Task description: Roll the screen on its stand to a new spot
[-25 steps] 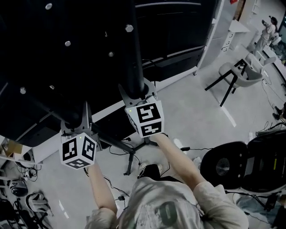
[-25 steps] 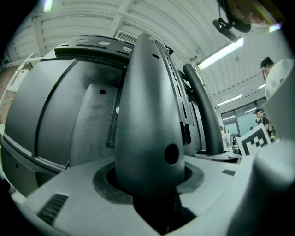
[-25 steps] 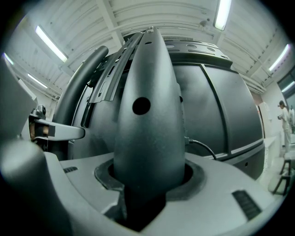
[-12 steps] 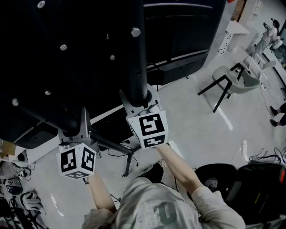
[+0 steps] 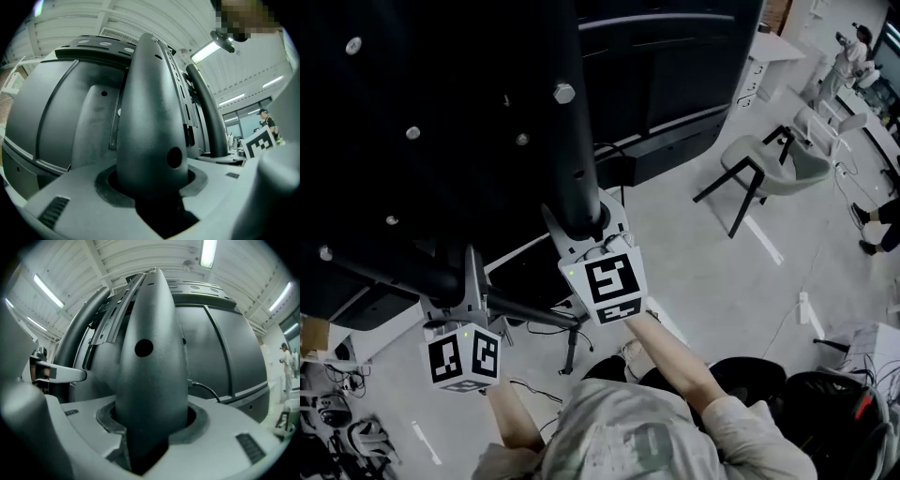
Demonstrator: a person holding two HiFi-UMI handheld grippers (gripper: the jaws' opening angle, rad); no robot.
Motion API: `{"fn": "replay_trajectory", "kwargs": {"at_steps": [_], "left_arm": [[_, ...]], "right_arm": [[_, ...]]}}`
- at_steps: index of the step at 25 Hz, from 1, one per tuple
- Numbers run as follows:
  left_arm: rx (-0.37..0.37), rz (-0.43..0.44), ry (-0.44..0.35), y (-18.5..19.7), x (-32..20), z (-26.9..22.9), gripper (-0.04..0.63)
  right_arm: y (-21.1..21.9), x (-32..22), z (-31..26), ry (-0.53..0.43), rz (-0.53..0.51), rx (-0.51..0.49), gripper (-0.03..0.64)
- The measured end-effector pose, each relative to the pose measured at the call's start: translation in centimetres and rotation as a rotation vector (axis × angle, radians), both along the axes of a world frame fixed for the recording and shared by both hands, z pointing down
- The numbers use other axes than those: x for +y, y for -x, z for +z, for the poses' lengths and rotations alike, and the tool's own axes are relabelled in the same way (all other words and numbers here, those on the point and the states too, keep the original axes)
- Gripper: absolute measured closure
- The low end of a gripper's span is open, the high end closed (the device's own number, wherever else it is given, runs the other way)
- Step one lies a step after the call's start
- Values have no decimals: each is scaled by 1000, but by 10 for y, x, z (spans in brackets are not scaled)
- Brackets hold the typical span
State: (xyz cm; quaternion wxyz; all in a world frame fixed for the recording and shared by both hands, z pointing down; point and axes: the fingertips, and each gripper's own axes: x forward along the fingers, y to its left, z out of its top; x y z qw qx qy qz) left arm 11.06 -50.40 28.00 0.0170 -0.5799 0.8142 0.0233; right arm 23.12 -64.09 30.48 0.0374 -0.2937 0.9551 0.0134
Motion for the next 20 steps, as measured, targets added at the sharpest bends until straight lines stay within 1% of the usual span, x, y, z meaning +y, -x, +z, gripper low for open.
{"fn": "replay_trajectory", "kwargs": {"at_steps": [3, 7, 18, 20], "left_arm": [[-19, 12, -4, -18, -16, -6, 379], [-7, 12, -9, -27, -30, -5, 380], [-6, 46, 1, -75, -102, 4, 379], [-12, 50, -8, -80, -118, 0, 379]], "right_arm": [[-21, -14, -4, 4, 16, -10, 410], [-31, -28, -4, 0, 20, 2, 410], [-79, -101, 6, 4, 42, 10, 410], [-85, -116, 1, -5, 45, 3, 410]]}}
